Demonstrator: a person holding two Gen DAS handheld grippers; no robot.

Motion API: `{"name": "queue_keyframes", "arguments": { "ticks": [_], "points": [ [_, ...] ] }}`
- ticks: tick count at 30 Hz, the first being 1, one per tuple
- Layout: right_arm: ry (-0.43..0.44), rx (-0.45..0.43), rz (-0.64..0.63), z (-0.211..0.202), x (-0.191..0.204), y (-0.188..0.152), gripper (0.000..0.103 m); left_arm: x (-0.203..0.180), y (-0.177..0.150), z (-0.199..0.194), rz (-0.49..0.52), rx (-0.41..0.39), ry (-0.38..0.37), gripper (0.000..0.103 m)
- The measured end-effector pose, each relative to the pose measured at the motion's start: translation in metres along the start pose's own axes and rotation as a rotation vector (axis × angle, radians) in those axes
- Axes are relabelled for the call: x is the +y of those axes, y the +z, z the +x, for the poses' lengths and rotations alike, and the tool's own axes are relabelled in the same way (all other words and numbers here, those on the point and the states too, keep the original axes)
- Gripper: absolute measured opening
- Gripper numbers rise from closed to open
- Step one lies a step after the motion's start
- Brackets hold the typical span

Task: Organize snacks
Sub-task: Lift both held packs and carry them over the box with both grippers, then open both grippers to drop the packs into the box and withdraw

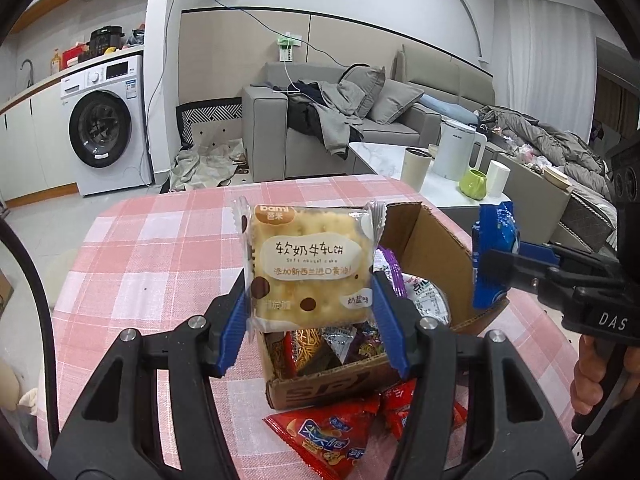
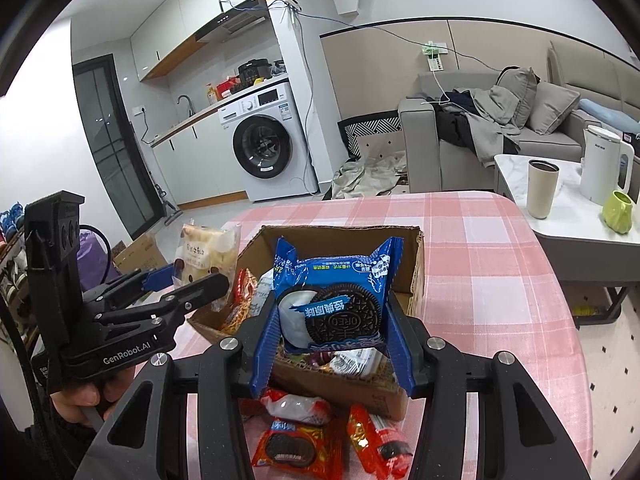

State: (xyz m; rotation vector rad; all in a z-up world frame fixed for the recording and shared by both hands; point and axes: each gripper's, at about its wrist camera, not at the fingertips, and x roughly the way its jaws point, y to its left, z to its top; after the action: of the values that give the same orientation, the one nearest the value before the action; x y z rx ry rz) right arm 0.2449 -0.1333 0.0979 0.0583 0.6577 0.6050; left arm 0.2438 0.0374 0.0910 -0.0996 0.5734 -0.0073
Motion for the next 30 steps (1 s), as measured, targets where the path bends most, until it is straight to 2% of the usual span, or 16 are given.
{"name": "queue_keyframes", "arguments": {
  "ticks": [30],
  "points": [
    [-0.021, 0.092, -0.019, 0.06, 0.0, 0.006, 0.049, -0.008, -0.008, 0.064, 0.039, 0.068, -0.007, 0.055]
  ]
}}
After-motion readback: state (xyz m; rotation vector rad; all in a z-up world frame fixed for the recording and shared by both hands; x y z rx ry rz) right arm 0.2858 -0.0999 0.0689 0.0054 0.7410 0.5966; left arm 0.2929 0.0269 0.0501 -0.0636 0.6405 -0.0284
